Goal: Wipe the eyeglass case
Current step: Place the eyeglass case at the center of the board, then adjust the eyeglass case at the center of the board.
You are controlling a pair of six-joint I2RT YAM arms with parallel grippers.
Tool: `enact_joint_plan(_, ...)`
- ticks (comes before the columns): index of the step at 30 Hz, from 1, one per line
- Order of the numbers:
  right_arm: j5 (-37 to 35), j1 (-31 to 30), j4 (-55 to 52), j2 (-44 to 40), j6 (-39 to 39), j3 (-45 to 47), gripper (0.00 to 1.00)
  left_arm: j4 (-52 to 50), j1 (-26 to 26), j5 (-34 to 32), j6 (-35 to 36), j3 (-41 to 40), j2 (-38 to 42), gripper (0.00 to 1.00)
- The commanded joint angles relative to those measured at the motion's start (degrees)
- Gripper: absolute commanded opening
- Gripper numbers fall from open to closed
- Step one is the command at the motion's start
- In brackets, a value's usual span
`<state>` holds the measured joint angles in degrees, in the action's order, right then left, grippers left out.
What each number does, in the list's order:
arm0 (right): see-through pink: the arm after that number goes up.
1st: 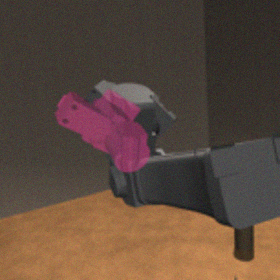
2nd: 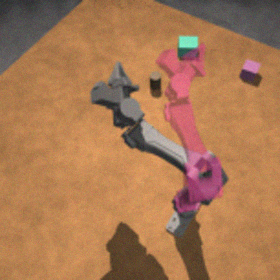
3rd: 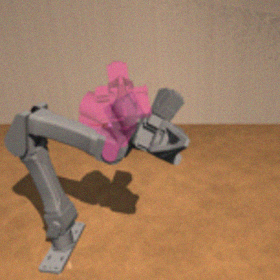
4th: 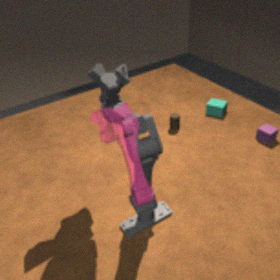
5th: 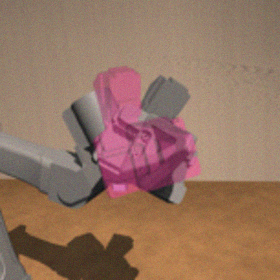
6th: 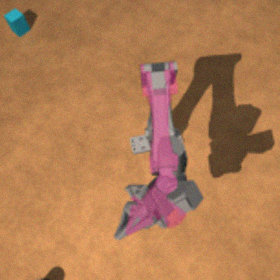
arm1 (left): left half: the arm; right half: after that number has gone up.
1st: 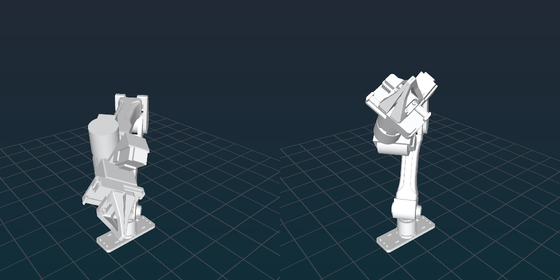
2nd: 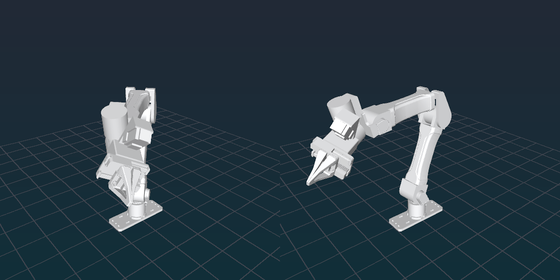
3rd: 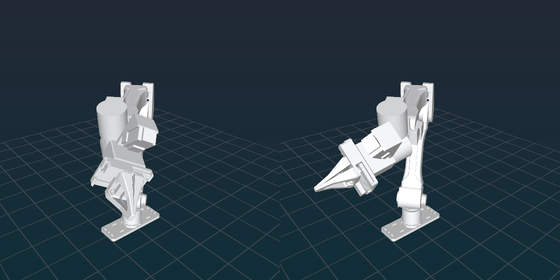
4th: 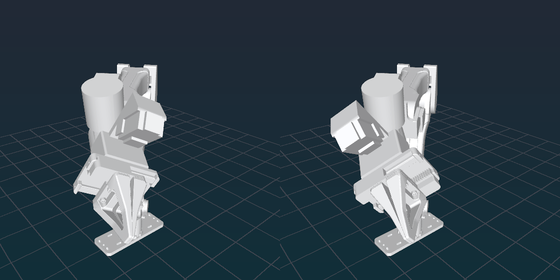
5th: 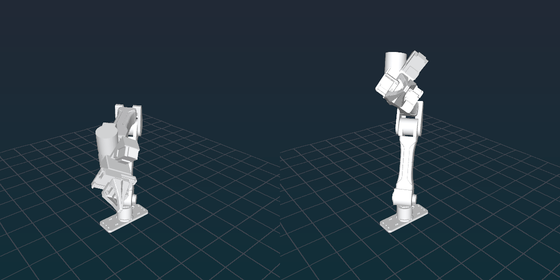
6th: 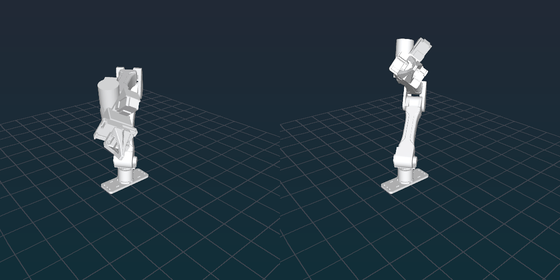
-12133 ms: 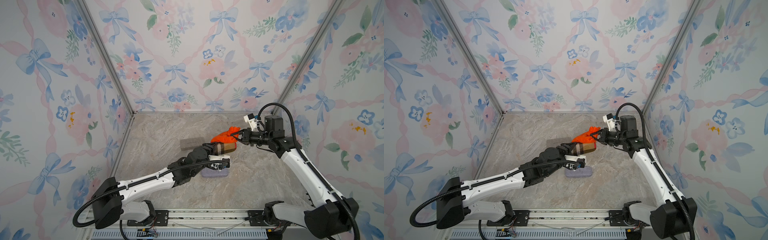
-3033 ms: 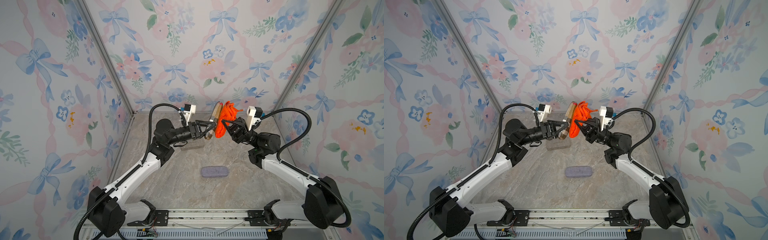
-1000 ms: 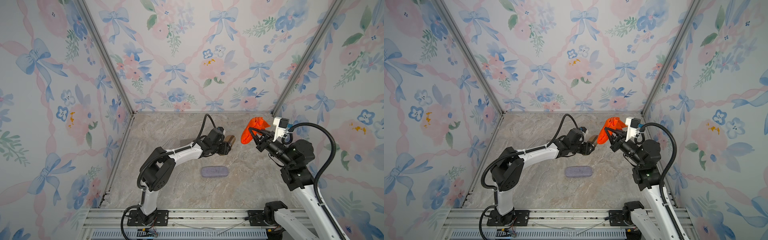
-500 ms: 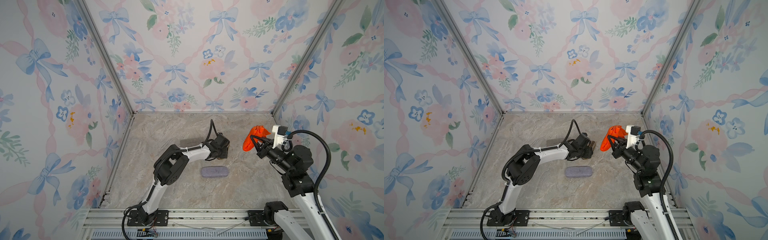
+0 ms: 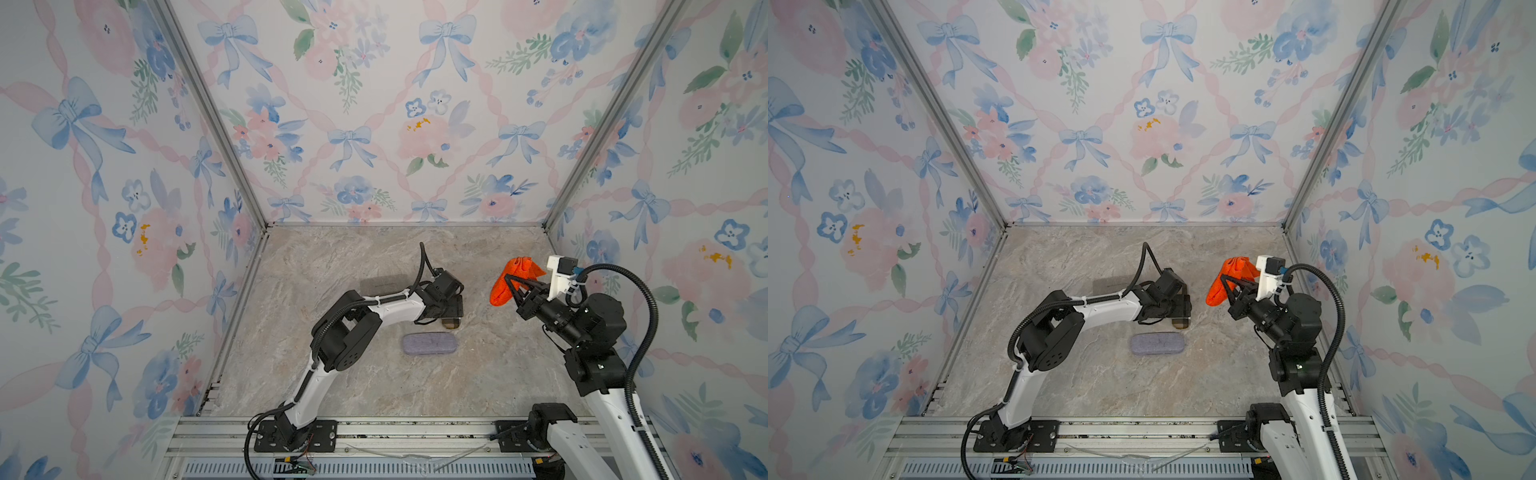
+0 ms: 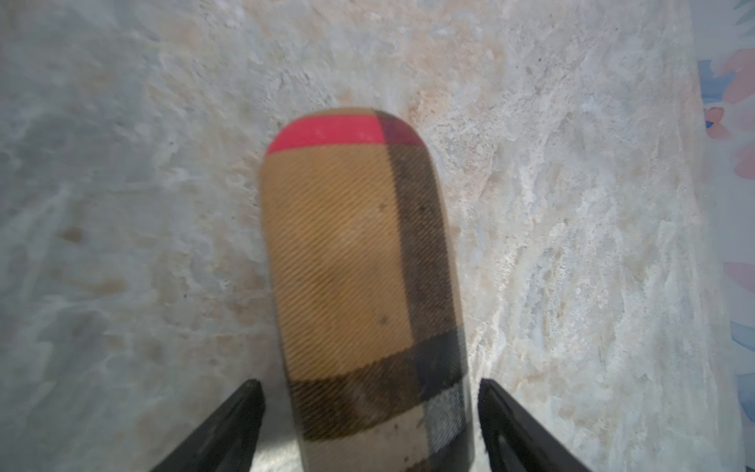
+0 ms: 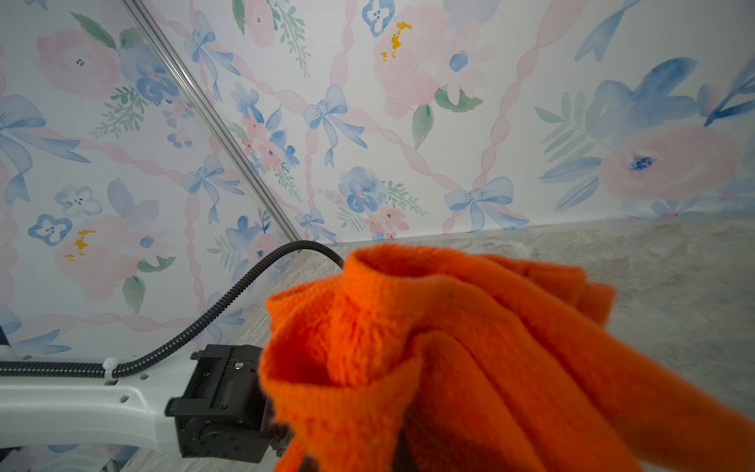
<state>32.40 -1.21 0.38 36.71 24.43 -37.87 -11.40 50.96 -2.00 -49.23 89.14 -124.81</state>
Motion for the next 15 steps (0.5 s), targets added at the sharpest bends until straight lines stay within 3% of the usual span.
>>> enact_joint_plan(1, 2.03, 1.3, 0.85, -0.32, 0.57, 0.99, 0.0, -2.52, 0.3, 3.26, -3.56, 0.84, -1.79, 0.84)
enact_joint_plan(15, 2.48, 3.85, 1.9, -0.86, 2.59, 2.57, 0.0, 0.07, 1.16, 14.65, -11.41, 6.82, -3.96, 0.84)
